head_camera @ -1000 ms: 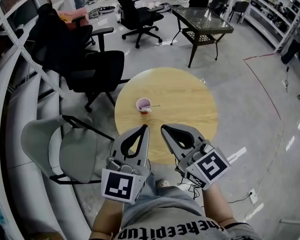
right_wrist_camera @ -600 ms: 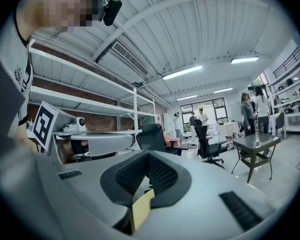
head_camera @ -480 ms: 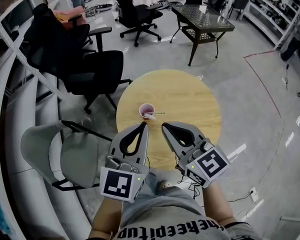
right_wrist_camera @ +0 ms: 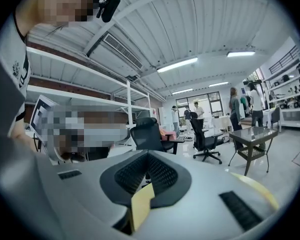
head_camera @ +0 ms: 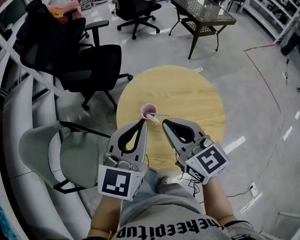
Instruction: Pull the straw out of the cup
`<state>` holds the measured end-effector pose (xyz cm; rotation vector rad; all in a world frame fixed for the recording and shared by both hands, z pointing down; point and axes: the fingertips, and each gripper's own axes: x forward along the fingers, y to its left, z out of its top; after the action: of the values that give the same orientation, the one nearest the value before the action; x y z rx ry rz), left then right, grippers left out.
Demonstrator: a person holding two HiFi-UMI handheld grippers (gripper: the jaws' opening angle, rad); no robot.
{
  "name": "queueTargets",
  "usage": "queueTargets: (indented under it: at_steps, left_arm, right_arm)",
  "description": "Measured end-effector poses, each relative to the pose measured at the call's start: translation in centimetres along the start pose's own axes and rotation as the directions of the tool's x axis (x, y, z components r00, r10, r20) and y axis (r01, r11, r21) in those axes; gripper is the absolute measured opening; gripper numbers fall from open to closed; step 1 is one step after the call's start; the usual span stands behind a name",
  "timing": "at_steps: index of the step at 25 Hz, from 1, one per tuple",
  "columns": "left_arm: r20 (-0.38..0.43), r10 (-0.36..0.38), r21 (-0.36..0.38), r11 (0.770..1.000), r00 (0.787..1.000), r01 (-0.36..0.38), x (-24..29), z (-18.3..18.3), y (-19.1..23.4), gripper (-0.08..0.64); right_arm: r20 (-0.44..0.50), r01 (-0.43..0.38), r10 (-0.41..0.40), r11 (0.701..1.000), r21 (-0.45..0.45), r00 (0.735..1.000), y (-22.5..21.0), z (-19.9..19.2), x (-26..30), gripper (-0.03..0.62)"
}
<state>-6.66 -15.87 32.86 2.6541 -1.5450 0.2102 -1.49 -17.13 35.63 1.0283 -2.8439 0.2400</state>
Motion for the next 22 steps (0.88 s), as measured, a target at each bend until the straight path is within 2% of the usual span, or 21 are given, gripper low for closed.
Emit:
queueTargets:
  at_steps: [22]
  left_arm:
    - [-0.053, -0.048, -0.027, 0.999, 0.997, 0.047, 2.5, -2.4, 2.9, 0.016]
  right_arm:
    - [-0.136, 0.051, -0.042, 0.996, 0.067, 0.990, -1.7, -6.1, 3.5, 0.035]
